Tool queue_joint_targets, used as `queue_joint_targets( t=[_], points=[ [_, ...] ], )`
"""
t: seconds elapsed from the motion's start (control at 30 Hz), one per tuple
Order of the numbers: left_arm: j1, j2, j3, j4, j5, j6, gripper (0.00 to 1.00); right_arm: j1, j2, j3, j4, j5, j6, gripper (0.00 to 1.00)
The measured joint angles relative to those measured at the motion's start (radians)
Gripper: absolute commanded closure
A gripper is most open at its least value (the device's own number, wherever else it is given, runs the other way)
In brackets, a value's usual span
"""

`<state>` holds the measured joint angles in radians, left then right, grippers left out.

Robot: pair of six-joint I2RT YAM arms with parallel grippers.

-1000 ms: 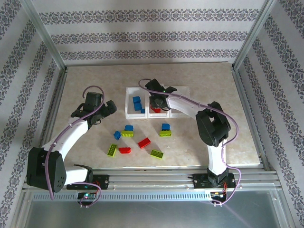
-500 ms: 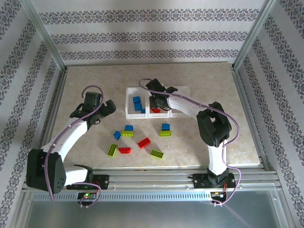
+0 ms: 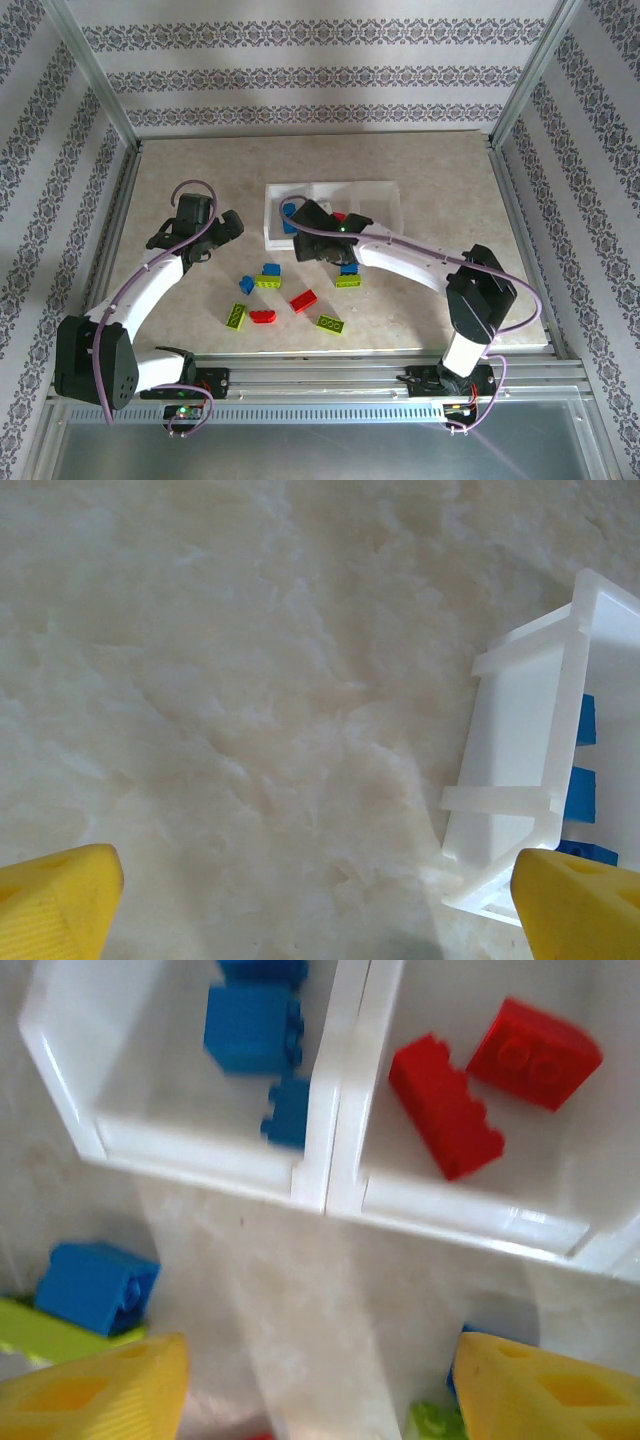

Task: Sort the legos into containers by color
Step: Pick up the lego from the bottom-center of the table.

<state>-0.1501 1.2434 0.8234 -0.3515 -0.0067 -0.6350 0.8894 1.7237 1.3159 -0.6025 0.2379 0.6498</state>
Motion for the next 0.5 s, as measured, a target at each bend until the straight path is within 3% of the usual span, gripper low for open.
queue_joint_targets(
  t=[0.1, 0.5],
  points=[
    [0.005, 0.000, 0.000, 0.000, 0.000, 0.002, 0.00, 0.038, 0.001, -0.040, -0.029, -0.019, 0.080, 0.02],
    [0.008, 0.000, -0.011, 0.000, 0.000, 0.002, 0.00, 0.163, 0.049, -0.049, -0.084, -0.141, 0.243, 0.02]
  ],
)
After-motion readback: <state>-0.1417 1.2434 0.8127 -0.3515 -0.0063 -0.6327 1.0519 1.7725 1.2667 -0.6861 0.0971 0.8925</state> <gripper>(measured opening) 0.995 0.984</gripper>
